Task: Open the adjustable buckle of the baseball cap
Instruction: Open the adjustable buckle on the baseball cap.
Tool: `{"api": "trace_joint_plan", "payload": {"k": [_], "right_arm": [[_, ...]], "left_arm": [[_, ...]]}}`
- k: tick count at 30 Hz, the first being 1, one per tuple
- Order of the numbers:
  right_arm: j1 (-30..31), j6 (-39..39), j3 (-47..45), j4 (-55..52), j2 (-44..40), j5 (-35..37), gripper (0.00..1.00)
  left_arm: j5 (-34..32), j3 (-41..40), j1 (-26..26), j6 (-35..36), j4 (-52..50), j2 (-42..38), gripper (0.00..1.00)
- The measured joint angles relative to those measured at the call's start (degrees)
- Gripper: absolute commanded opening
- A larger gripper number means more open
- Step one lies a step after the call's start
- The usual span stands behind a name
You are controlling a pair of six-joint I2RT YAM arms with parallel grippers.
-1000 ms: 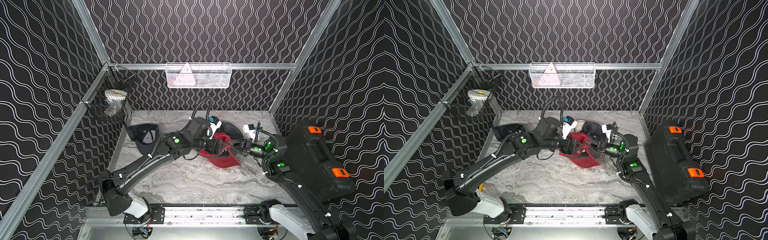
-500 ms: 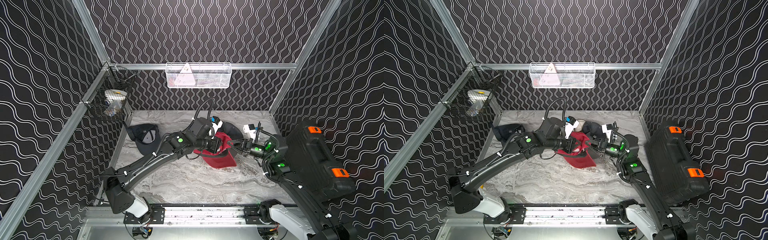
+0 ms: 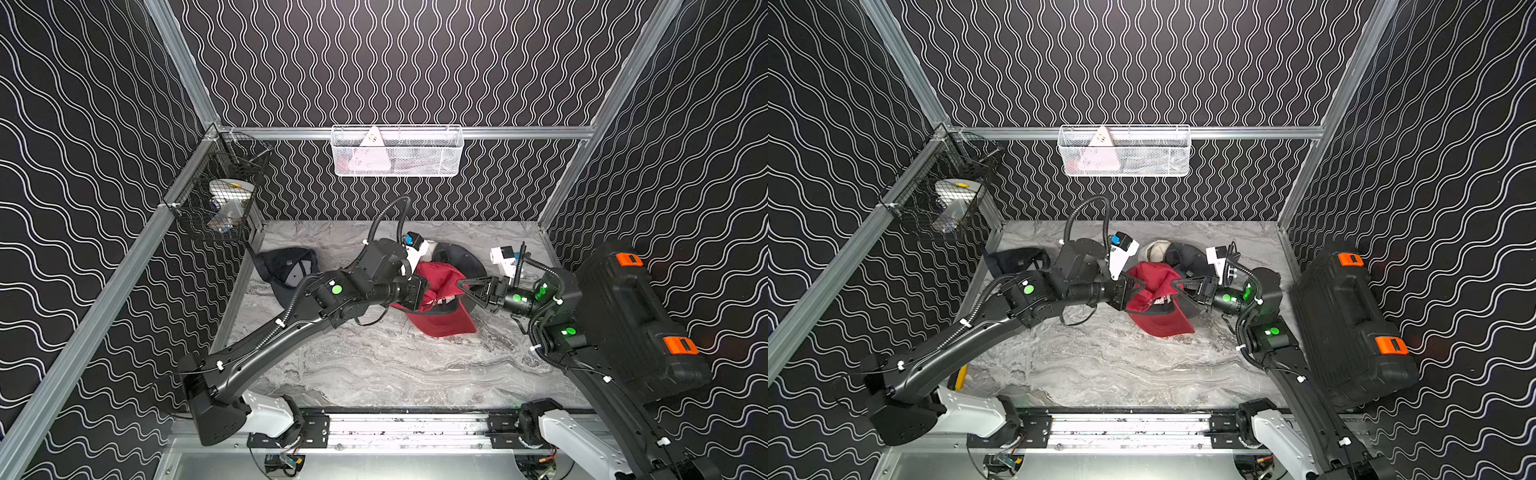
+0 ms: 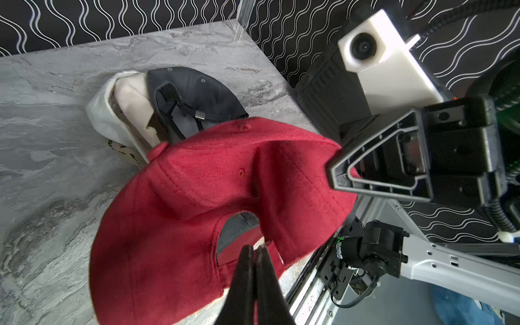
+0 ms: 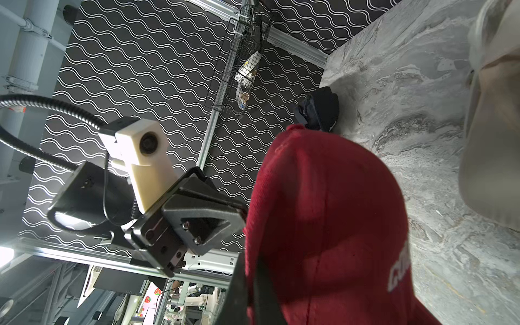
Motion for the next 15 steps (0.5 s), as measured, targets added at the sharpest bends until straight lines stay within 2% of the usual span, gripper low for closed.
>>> {"api": "trace_joint_plan", "payload": {"k": [13,14,15], "right_arm": [[-0.15,-1.11,2.34,-3.06,-0.55,0.42,0.0],[-0.17,-1.11,2.54,-3.04,-0.39,0.42,0.0],[-0.17,-1.09,2.6,-2.89,-0.15,0.42,0.0]], "left_arm": [[-0.66,-0.92,1.51,0.61,-0.31,-1.99,0.0],[-0.63,-0.92,1.55,0.61,-0.31,-1.97,0.07],[-0.44,-0.9,1.6,0.68,-0.28,-1.86,0.21]]}}
